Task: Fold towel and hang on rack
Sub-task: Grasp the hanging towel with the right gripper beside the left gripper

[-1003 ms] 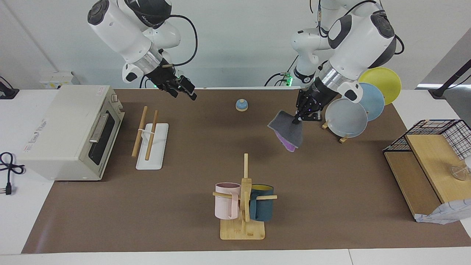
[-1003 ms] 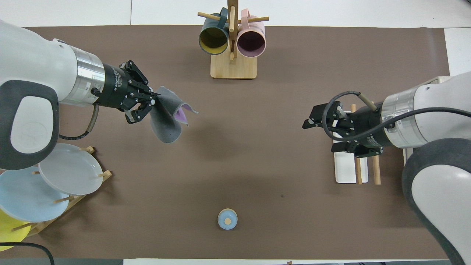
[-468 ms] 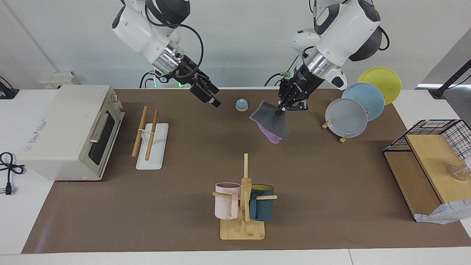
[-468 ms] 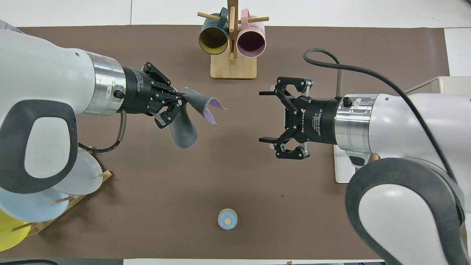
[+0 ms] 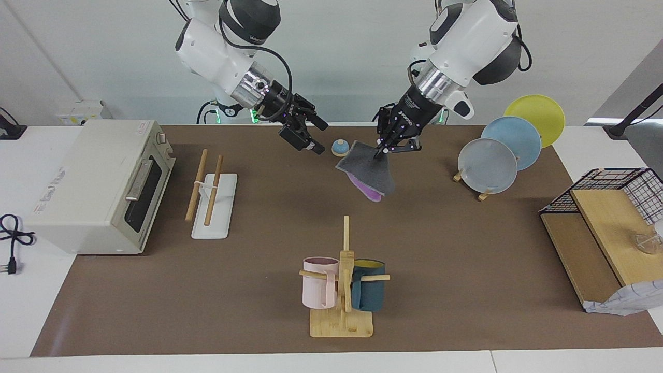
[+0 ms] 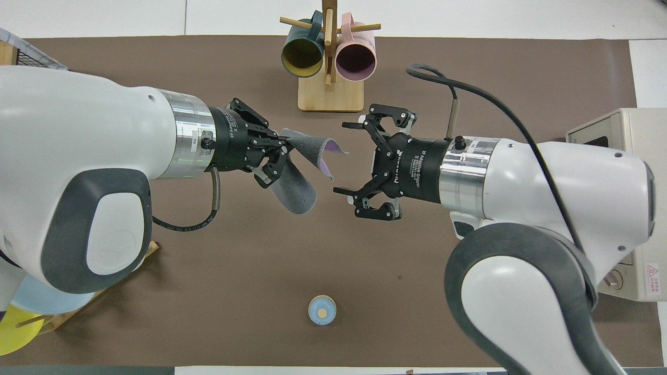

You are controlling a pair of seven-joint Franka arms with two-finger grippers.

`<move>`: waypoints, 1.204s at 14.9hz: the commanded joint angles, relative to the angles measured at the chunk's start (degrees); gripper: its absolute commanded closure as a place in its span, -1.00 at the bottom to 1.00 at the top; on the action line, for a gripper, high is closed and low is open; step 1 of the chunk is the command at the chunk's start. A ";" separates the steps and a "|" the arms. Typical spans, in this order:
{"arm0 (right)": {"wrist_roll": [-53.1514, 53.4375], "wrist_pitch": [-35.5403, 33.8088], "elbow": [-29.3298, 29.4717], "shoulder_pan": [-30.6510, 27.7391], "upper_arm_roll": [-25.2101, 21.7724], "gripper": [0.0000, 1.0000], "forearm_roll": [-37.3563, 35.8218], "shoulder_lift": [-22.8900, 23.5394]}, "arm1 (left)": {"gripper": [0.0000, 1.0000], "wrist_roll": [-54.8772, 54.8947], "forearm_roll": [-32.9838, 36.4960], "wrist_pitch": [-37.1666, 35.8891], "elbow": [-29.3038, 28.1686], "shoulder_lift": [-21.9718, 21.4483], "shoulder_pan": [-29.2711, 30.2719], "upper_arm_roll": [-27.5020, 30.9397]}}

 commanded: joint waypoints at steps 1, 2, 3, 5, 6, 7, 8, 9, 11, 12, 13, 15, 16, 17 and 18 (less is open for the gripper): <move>-1.71 2.80 -0.13 1.11 -0.07 -1.00 1.13 1.15 | 1.00 -2.34 -1.20 1.30 -2.28 -2.18 -0.01 0.50; -4.42 2.80 -0.21 1.28 -0.07 -1.00 1.04 1.24 | 1.00 -2.43 -1.20 1.30 -2.19 -2.18 -0.01 0.50; -7.41 2.71 -0.39 1.72 -0.07 -1.00 1.04 1.33 | 1.00 -2.44 -1.20 1.30 -2.28 -2.18 0.07 0.50; -12.34 2.80 -0.48 1.81 -0.07 -1.00 1.04 1.51 | 1.00 -2.44 -1.20 1.30 -2.19 -2.18 0.07 0.50; -13.32 2.89 -0.30 1.46 -0.07 -1.00 1.04 1.60 | 1.00 -2.52 -1.20 1.30 -2.19 -2.18 -0.01 0.50; -13.24 2.89 -0.13 1.11 -0.07 -1.00 1.12 1.68 | 1.00 -2.87 -1.20 1.30 -2.28 -2.18 -0.01 0.50; -12.98 2.89 -0.13 1.11 -0.07 -1.00 1.13 1.68 | 1.00 -2.96 -1.20 1.30 -2.28 -2.18 0.07 0.50; -12.80 2.97 -0.30 1.54 -0.07 -1.00 1.13 1.68 | 1.00 -2.96 -1.20 1.22 -2.28 -2.18 -0.01 0.50; -12.63 4.20 -0.48 3.12 -0.07 -1.00 1.04 2.29 | 1.00 -3.14 -1.20 1.13 -2.28 -2.18 -0.01 0.50; -12.63 5.07 -0.48 4.61 -0.07 -1.00 1.12 2.73 | 1.00 -3.66 -1.11 1.21 -2.28 -2.18 0.07 0.50; -12.63 6.30 -0.39 5.06 -0.07 -1.00 1.04 3.35 | 1.00 -3.67 -1.11 1.30 -2.28 -2.18 -0.01 0.50; -12.89 7.02 -0.13 5.06 -0.07 -1.00 1.04 3.97 | 1.00 -3.75 -1.11 1.22 -2.28 -2.18 -0.01 0.50; -13.15 7.02 -0.13 4.97 -0.07 -1.00 1.04 4.14 | 1.00 -3.75 -1.11 1.22 -2.28 -2.18 -0.01 0.50; -13.33 7.02 -0.04 4.80 -0.07 -1.00 1.04 4.15 | 1.00 -3.84 -1.11 1.22 -2.28 -2.18 0.07 0.50; -13.33 7.02 0.05 4.62 -0.07 -0.61 1.04 4.15 | 1.00 -3.84 -1.11 1.13 -2.28 -2.18 0.07 0.50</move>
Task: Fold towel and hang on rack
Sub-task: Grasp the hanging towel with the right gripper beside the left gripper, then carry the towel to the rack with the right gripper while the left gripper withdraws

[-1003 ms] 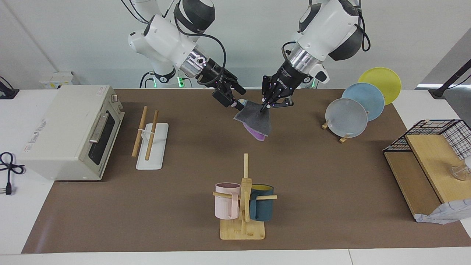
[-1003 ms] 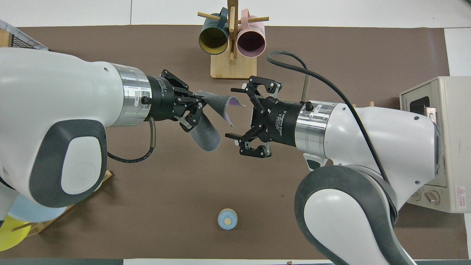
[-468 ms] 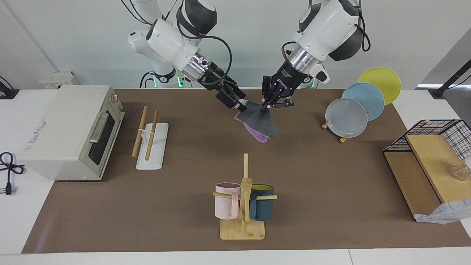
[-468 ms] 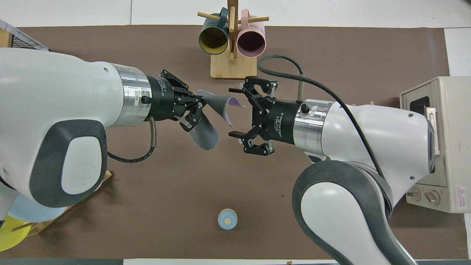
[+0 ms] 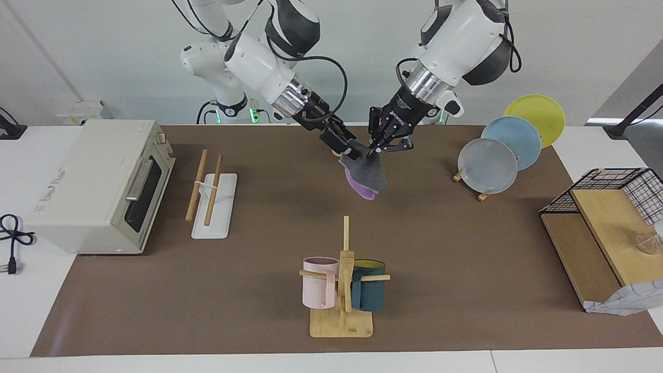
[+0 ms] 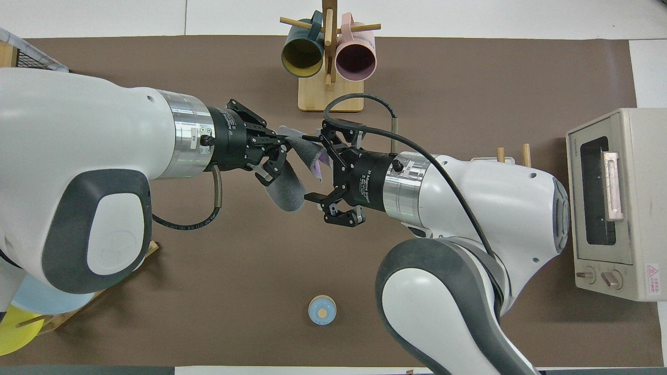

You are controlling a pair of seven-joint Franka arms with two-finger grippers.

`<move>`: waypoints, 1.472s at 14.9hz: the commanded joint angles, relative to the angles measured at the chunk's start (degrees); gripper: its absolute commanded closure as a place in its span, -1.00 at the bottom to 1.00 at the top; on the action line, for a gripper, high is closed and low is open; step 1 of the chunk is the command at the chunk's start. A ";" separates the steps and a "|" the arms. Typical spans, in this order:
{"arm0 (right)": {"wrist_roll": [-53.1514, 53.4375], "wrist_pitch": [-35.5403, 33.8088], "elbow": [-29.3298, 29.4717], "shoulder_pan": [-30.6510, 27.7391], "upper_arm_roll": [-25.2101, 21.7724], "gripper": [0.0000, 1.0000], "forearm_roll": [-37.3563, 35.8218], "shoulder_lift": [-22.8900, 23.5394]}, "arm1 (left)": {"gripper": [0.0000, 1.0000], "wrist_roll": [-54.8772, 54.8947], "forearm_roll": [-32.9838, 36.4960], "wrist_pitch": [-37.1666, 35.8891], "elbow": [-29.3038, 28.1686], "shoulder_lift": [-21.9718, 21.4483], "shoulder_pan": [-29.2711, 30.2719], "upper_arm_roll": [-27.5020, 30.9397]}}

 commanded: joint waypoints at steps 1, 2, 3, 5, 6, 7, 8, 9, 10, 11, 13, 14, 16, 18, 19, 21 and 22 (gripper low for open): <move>-2.13 0.39 0.07 -0.85 0.03 -0.18 1.12 0.02 | 1.00 -0.68 -1.10 0.66 -2.02 -2.10 -0.01 0.41; -2.39 0.30 0.25 -1.11 0.03 0.39 1.30 0.11 | 1.00 -0.68 -1.10 0.57 -2.02 -2.19 -0.02 0.41; -2.57 0.30 0.68 -1.20 -0.06 0.82 1.30 0.37 | 1.00 -0.68 -1.10 0.57 -2.02 -2.19 0.07 0.41; -3.09 0.12 1.74 -1.81 -0.06 1.00 1.30 0.81 | 1.00 -0.68 -1.10 0.57 -2.02 -2.19 0.07 0.41; -3.79 -0.31 1.92 -2.68 -0.06 1.00 1.30 0.90 | 1.00 -0.68 -1.10 0.48 -2.02 -2.19 -0.01 0.41; -4.41 -0.40 2.18 -3.30 -0.06 1.00 1.39 0.90 | 1.00 -0.77 -1.10 0.48 -2.02 -2.19 -0.02 0.41; -4.76 -0.41 2.97 -3.48 -0.06 1.00 1.30 1.42 | 1.00 -0.77 -1.10 0.48 -2.11 -2.19 -0.02 0.41; -4.94 -0.32 3.76 -3.48 -0.15 1.00 1.30 1.95 | 1.00 -0.77 -1.10 0.40 -2.20 -2.28 -0.02 0.41; -5.03 -0.40 3.85 -3.66 -0.15 1.00 1.30 1.96 | 1.00 -0.68 -1.02 0.31 -2.46 -2.54 -0.02 0.41; -5.03 -0.41 4.03 -4.18 -0.23 1.00 1.30 1.96 | 1.00 -0.42 -1.02 0.57 -2.90 -2.72 -0.36 0.41; -5.20 -1.10 4.29 -4.89 -0.24 1.00 1.30 2.04 | -0.91 1.85 -0.49 0.57 -3.08 -2.98 -1.33 0.41; -6.07 -1.54 4.29 -5.06 -0.24 1.00 1.30 1.96 | -1.00 3.26 -0.40 0.48 -3.17 -2.98 -2.03 0.41; -8.79 -2.59 4.29 -5.07 -0.32 1.00 1.12 1.96 | -1.00 3.80 -0.31 0.57 -4.31 -3.77 -2.12 0.41; -14.22 -9.50 4.82 -6.20 -0.85 1.00 -1.24 1.78 | -1.00 4.85 -0.23 0.57 -4.66 -3.86 -2.04 0.50; -18.00 -14.85 5.25 -8.21 -0.85 1.00 -4.73 1.34 | -1.00 5.46 -0.14 0.48 -5.10 -4.03 -1.78 0.50; -25.99 -26.36 5.79 -13.39 -0.76 1.00 -13.60 -0.14 | -1.00 10.62 -0.14 0.48 -7.11 -5.00 -0.99 0.67; -30.65 -30.25 5.44 -15.50 -0.76 1.00 -15.03 -1.02 | -1.00 14.22 -0.23 0.48 -8.25 -5.70 -0.11 0.85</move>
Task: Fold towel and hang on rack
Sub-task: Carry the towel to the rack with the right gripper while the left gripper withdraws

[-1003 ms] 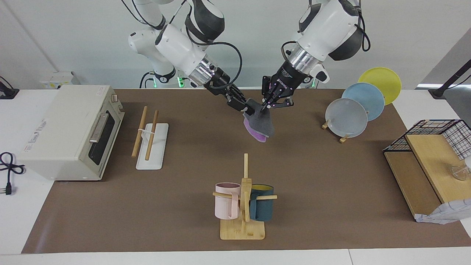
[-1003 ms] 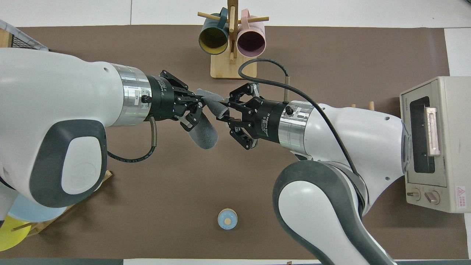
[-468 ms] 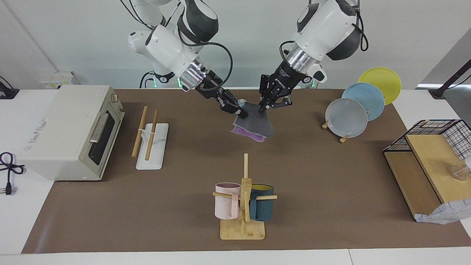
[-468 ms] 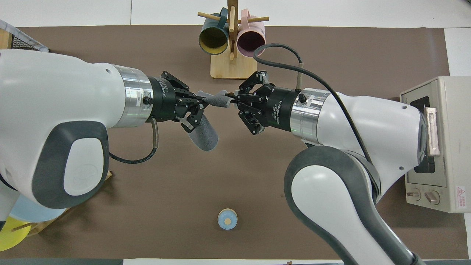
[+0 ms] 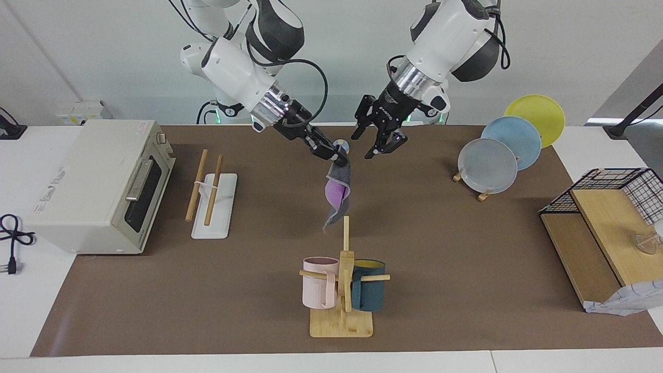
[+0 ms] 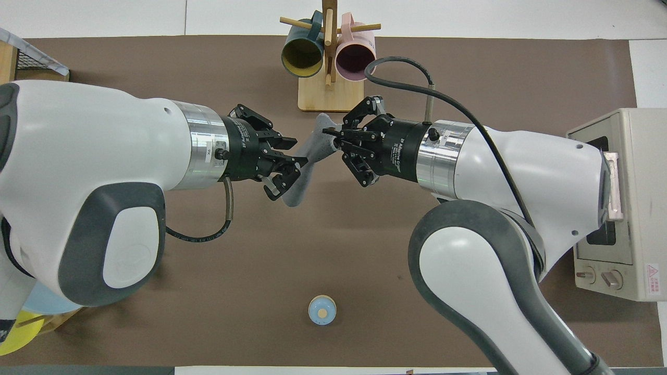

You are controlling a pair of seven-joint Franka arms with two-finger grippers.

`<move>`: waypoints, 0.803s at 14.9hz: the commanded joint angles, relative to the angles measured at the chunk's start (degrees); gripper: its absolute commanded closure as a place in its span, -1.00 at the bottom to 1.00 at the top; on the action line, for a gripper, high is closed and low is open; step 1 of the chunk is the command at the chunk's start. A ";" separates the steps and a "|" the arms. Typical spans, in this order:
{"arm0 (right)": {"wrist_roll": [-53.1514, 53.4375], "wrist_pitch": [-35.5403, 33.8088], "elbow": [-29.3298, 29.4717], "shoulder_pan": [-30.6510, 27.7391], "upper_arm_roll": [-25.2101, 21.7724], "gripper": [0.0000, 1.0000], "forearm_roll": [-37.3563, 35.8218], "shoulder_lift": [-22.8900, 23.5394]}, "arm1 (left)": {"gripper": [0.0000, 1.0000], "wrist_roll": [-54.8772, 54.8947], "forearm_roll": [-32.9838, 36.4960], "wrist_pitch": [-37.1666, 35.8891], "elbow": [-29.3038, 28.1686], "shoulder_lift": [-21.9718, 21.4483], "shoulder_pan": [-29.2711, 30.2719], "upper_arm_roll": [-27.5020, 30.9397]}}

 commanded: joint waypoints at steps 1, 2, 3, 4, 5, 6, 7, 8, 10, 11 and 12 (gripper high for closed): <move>-13.64 -12.27 -0.23 -7.22 0.03 1.00 -4.48 -2.77 | -1.00 10.57 -0.32 0.41 -5.21 -3.69 3.21 0.53; -17.87 -16.31 -0.23 -10.38 0.03 1.00 -5.35 -3.30 | -1.00 16.10 -0.23 -0.02 -6.10 -4.31 4.71 0.53; -21.48 -20.18 -0.06 -13.37 0.03 1.00 -7.80 -3.65 | -1.00 21.81 -0.23 -0.29 -6.71 -4.49 6.38 0.53; -26.04 -23.18 -0.23 -15.66 0.03 1.00 -10.96 -4.61 | -1.00 27.79 -0.23 -0.64 -7.24 -4.58 8.05 0.53; -31.04 -25.38 -0.84 -17.25 0.03 1.00 -13.25 -5.49 | -1.00 34.37 -0.23 -1.17 -7.86 -5.10 9.72 0.53; -34.75 -26.62 -1.89 -18.75 0.03 1.00 -14.23 -6.11 | -1.00 41.40 -0.32 -2.22 -8.30 -5.28 11.82 0.53; -37.83 -26.63 -3.38 -20.50 0.03 1.00 -14.41 -6.81 | -1.00 49.21 -0.23 -3.62 -8.21 -5.37 13.85 0.62; -40.47 -26.46 -4.70 -21.65 0.03 1.00 -14.50 -7.43 | -1.00 55.82 -0.23 -4.42 -8.21 -5.37 15.69 0.62; -46.44 -26.37 -7.51 -23.67 0.03 1.00 -17.21 -8.83 | -1.00 67.95 -0.23 -5.04 -8.13 -5.28 18.60 0.62; -49.78 -26.28 -8.83 -24.99 0.03 1.00 -18.53 -9.36 | -1.00 72.71 -0.15 -5.13 -8.04 -5.28 19.83 0.62; -51.55 -26.28 -9.72 -26.14 0.03 1.00 -18.63 -9.63 | -1.00 76.67 0.12 -5.30 -7.86 -5.28 20.71 0.71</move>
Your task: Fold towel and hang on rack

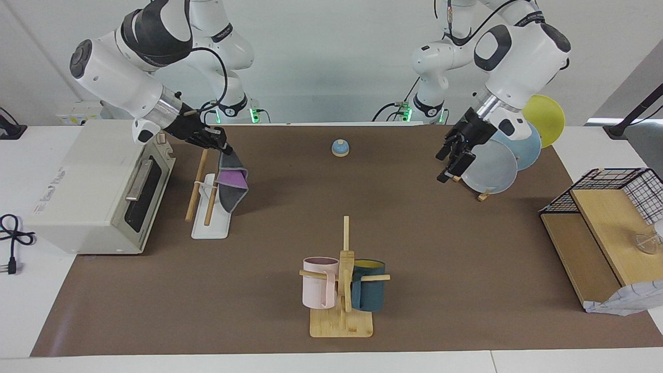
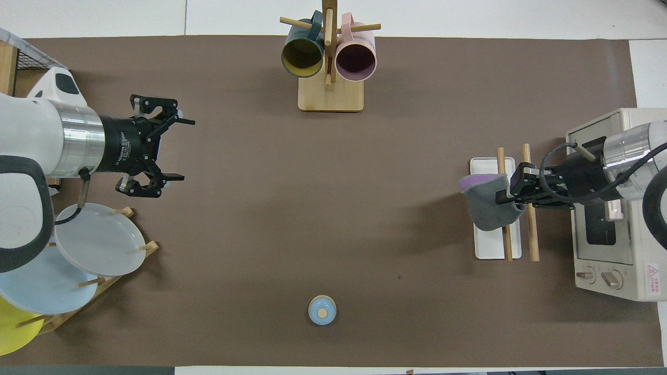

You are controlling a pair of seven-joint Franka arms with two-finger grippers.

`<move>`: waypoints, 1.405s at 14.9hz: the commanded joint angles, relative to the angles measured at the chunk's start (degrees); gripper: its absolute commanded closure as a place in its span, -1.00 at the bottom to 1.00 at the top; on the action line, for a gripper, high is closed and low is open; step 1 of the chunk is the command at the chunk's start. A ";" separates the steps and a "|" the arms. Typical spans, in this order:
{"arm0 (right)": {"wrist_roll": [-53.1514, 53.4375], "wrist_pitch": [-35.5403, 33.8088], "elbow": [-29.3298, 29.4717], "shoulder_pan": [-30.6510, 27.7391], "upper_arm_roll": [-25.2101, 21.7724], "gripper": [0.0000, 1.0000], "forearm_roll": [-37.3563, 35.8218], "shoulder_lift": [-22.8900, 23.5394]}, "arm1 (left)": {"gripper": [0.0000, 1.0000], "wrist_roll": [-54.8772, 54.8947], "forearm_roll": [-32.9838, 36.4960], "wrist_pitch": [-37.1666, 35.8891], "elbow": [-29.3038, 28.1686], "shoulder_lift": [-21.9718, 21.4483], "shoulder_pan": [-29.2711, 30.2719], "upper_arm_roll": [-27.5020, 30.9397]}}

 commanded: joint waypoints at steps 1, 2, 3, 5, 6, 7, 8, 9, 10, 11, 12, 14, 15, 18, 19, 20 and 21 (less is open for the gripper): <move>-6.25 0.68 -4.50 -3.80 0.76 1.00 -1.59 -3.21 | -1.00 11.40 2.86 -1.72 -1.12 -1.97 2.62 -0.26; -8.62 0.68 -5.29 -4.59 0.76 1.00 -2.12 -3.39 | -1.00 14.47 5.67 -2.16 -0.94 -1.96 2.62 -0.18; -11.08 1.11 -5.99 -5.47 0.76 1.00 -3.25 -3.65 | -1.00 17.99 7.70 -2.60 -0.59 -1.79 2.71 -0.18; -16.35 2.78 -5.74 -6.79 0.76 1.00 -6.50 -3.48 | -1.00 24.92 8.86 -4.09 0.90 -1.35 3.50 0.70; -18.55 2.88 -5.39 -6.80 0.76 1.00 -8.87 -3.39 | -1.00 27.83 10.69 -4.89 1.43 -1.26 3.68 0.70; -20.57 3.40 -5.30 -6.80 0.85 1.00 -11.07 -3.31 | -1.00 31.08 13.15 -6.02 2.05 -1.17 4.29 0.70; -22.42 3.84 -5.21 -6.88 0.77 1.00 -12.48 -3.22 | -1.00 35.12 14.83 -7.34 3.10 -0.56 4.38 0.70; -24.70 4.19 -5.04 -6.97 0.76 1.00 -13.89 -3.13 | -1.00 38.29 15.97 -8.75 4.15 -0.12 4.30 0.79; -26.99 4.98 -4.51 -7.15 0.85 1.00 -16.34 -2.78 | -1.00 40.85 18.07 -10.24 5.29 0.23 3.08 2.44; -29.36 5.68 -3.55 -7.24 0.85 1.00 -18.71 -2.34 | -1.00 42.87 20.70 -11.99 6.17 0.58 0.11 5.24; -31.12 5.69 -2.67 -7.24 0.85 1.00 -19.95 -1.90 | -1.00 44.89 22.21 -13.49 7.49 1.28 -4.27 9.54; -33.07 5.78 -1.96 -7.15 0.85 1.00 -21.45 -1.46 | -1.00 50.68 23.63 -17.88 10.13 1.73 -12.89 18.50; -33.42 6.04 -1.96 -7.15 0.85 1.00 -22.15 -1.46 | -1.00 54.02 23.72 -19.99 11.53 1.81 -16.67 23.24; -35.53 8.14 -2.66 -7.15 0.85 1.00 -25.06 -1.46 | -1.00 57.83 23.81 -27.72 17.32 4.70 -21.72 27.95; -35.54 8.32 -2.92 -7.24 0.85 1.00 -25.15 -1.63 | -1.00 57.83 23.72 -29.83 20.13 5.50 -21.55 27.43; -35.54 8.33 -3.45 -7.32 0.85 1.00 -25.15 -1.81 | -1.00 57.75 23.81 -31.07 22.07 5.51 -21.37 27.16; -35.54 8.41 -3.71 -7.59 0.85 1.00 -25.15 -1.98 | -1.00 57.83 23.81 -30.74 22.00 5.42 -21.54 26.98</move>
